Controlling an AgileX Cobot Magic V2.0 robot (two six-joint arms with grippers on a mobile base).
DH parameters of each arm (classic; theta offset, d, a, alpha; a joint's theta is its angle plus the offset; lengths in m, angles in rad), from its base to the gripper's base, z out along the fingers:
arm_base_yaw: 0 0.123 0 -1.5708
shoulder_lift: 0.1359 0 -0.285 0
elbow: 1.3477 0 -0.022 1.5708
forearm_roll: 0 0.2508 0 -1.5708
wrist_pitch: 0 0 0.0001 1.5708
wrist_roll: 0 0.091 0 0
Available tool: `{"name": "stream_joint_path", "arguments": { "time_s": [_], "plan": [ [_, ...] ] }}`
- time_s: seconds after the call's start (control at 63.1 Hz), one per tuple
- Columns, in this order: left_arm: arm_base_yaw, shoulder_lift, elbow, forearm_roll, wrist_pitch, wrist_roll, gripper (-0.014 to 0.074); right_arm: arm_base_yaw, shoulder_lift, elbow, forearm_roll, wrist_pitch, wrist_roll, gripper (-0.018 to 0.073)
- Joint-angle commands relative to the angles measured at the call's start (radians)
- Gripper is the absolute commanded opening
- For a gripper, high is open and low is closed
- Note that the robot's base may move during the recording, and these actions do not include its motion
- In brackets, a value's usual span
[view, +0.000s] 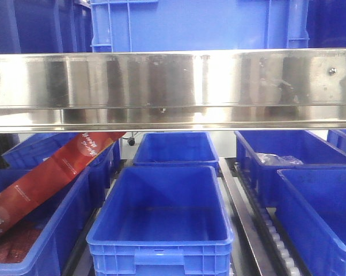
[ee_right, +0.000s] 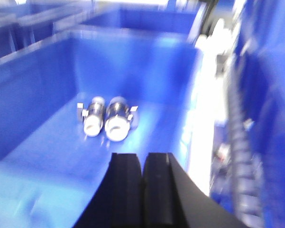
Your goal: Place valve from conveyor to right shelf box
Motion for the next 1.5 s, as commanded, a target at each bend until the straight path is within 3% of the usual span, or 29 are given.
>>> {"name": "stream_joint_path", "arguments": {
  "time_s": [0.0, 0.238, 0.554, 0.903, 1.299, 1.362, 1.441, 1.489],
  "plan": [
    [0.004, -0.079, 0.117, -0.005, -0.073, -0.004, -0.0111, -0.005, -0.090, 0.090, -0.028, -0.057, -0.005, -0.0168],
    [0.004, -0.339, 0.573, -0.009, -0.295, -0.004, -0.0111, -0.005, -0.331, 0.412, -0.081, -0.103, -0.005, -0.0168],
    [0.004, -0.742, 0.977, -0.011, -0.302, -0.004, -0.0111, -0.005, -0.749, 0.696, -0.081, -0.124, -0.005, -0.0168],
    [0.004, -1.027, 1.032, -0.011, -0.305, -0.004, -0.0111, -0.005, -1.042, 0.702, -0.081, -0.109, -0.005, -0.0168],
    [0.004, -1.075, 1.032, -0.011, -0.305, -0.004, -0.0111, -0.005, -1.082, 0.702, -0.081, -0.109, -0.005, -0.0168],
    [0.004, -1.075, 1.032, -0.011, -0.305, -0.004, -0.0111, -0.005, -1.082, 0.703, -0.128, -0.109, -0.005, -0.0168],
    [0.004, -1.075, 1.032, -0.011, -0.305, -0.004, -0.0111, -0.007, -1.088, 0.725, -0.266, -0.116, -0.005, -0.0168],
    [0.004, -1.075, 1.032, -0.011, -0.305, -0.004, -0.0111, -0.017, -1.102, 0.756, -0.287, -0.122, 0.003, -0.0168]
  ]
}}
